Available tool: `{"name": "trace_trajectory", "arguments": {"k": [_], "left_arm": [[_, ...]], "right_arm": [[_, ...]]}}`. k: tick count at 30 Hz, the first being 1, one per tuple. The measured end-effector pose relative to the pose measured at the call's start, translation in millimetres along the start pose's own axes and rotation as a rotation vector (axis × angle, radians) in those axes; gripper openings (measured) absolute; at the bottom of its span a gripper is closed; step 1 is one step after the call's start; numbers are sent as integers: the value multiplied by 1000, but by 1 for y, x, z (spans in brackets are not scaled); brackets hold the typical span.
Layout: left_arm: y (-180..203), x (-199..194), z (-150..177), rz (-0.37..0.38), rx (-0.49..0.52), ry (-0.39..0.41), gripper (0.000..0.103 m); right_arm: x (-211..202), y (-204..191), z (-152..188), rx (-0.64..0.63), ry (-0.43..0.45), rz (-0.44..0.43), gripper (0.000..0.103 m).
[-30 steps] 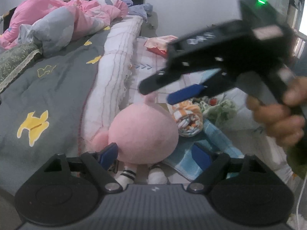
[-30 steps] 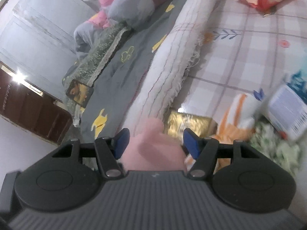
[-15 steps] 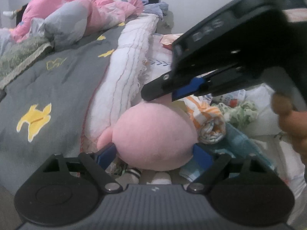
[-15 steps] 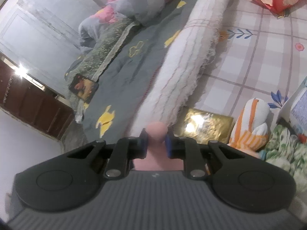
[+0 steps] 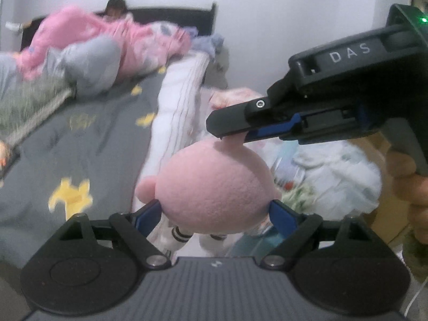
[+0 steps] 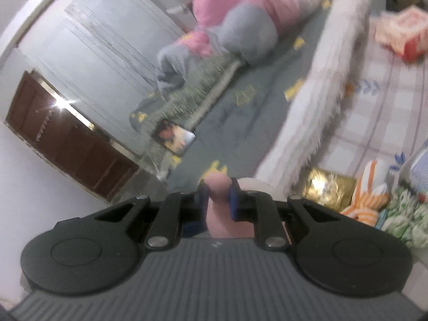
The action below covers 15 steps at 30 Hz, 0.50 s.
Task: Organize soft objects
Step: 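Lift the pink plush toy with the right gripper toward the box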
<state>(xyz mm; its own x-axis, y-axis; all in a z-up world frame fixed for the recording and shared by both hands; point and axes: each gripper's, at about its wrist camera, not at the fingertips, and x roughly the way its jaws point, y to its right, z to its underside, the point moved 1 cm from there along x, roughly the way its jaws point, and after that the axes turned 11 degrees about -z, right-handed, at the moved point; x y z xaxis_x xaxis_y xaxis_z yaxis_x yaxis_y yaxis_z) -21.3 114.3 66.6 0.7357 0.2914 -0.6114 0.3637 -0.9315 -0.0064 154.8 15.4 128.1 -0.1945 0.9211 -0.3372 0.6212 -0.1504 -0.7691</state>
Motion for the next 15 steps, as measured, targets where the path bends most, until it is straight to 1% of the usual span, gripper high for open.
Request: {"name": "trace_trajectory", "arguments": {"k": [4,8,11,15], "left_arm": [[22,-11,-22,47,45,61,88],[62,-12,-49,135,106,96,88],[104,-3,-67,226,155,101,89],[173,20,-92,378,203,57,91]], "right_arm": [[-39,-19,-6,-45,83,5,14],[-92,-21,-11,-51,185,43,14],[-144,-9,-13,-8,278,82,14],[-219,13,-9,63,409,163,14]]}}
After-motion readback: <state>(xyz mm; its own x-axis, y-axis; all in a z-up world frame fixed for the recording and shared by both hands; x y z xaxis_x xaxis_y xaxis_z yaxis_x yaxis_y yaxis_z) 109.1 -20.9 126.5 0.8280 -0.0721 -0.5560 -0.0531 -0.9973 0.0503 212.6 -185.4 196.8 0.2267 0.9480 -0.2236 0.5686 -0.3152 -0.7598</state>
